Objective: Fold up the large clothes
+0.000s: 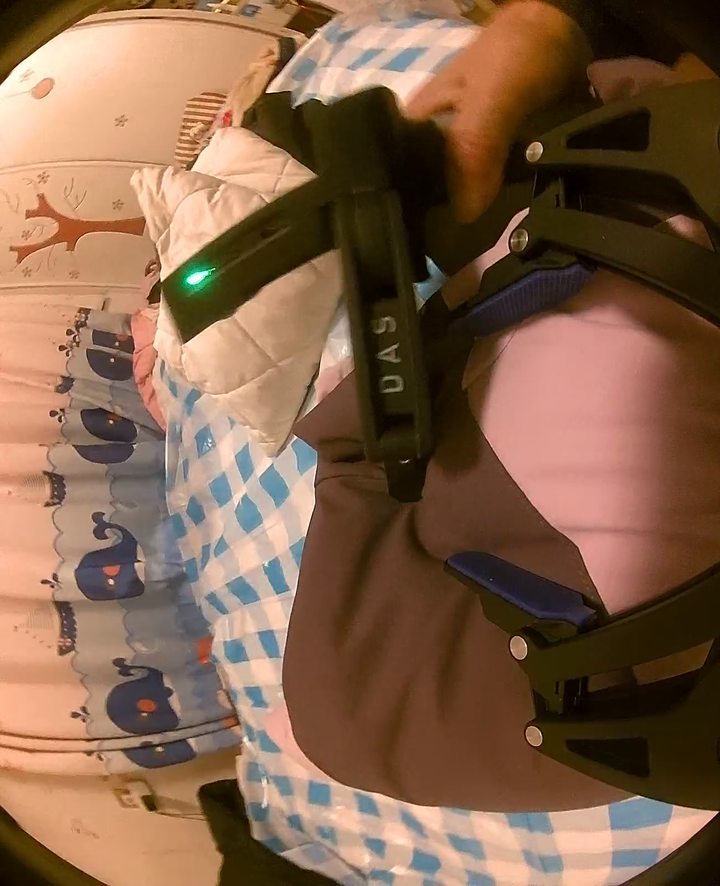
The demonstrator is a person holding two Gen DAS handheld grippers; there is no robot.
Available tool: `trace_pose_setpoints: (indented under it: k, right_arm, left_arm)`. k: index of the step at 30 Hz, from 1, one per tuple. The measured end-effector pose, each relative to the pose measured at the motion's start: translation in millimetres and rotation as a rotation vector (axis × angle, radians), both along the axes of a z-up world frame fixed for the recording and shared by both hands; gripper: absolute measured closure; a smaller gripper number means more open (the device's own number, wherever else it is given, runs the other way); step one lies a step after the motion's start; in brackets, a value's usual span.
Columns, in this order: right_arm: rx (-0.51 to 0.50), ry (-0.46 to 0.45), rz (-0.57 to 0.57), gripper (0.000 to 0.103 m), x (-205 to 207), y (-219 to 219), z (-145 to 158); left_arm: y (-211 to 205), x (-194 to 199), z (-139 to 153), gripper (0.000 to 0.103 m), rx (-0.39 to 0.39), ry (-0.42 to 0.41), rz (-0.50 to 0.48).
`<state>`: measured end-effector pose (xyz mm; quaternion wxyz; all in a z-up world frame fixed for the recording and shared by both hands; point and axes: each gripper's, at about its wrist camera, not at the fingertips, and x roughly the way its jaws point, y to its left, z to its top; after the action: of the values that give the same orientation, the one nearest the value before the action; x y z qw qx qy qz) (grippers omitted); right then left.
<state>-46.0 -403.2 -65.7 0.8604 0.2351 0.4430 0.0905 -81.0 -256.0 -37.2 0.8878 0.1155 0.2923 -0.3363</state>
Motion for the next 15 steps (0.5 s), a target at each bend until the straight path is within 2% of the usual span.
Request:
trace_pose_setpoints:
  k: [2, 4, 6, 8, 10, 11, 12, 13, 14, 15]
  right_arm:
    - [0.042, -0.018, -0.044, 0.007, -20.1, -9.7, 19.1]
    - [0.184, -0.104, -0.111, 0.007, -64.9, -27.2, 40.4]
    - [0.269, -0.145, -0.123, 0.007, -104.6, -29.0, 48.0]
    - [0.268, -0.121, -0.134, 0.007, -130.7, -23.1, 42.2]
    - [0.292, -0.062, -0.145, 0.006, -140.6, -17.9, 16.7]
    - [0.232, 0.018, -0.163, 0.007, -140.6, -14.8, 0.6]
    - [0.132, 0.077, -0.144, 0.007, -137.0, -6.8, -10.0]
    - [0.147, 0.040, -0.134, 0.006, -140.9, -6.6, -19.3]
    - [0.190, 0.037, -0.154, 0.006, -145.1, -11.1, -23.4]
    - [0.190, 0.043, -0.158, 0.007, -146.9, -12.5, -21.5]
  left_arm:
    - [2.7, -2.7, 1.9, 0.028, -0.010, -0.009, -0.003]
    - [5.8, -0.4, 3.2, 0.028, -0.024, 0.005, -0.007]
    - [7.5, 3.8, 4.4, 0.027, -0.034, 0.028, -0.009]
    - [9.1, 7.6, 6.4, 0.027, -0.043, 0.051, -0.014]
    - [12.5, 11.9, 9.6, 0.027, -0.058, 0.079, -0.024]
    - [14.5, 14.3, 13.5, 0.027, -0.035, 0.098, -0.045]
    - [24.9, 18.8, 22.8, 0.026, -0.076, 0.143, -0.056]
    - [42.2, 22.9, 36.1, 0.027, -0.123, 0.183, -0.045]
    - [58.6, 23.3, 46.9, 0.027, -0.146, 0.173, -0.003]
    - [81.6, 21.8, 59.9, 0.026, -0.170, 0.133, 0.052]
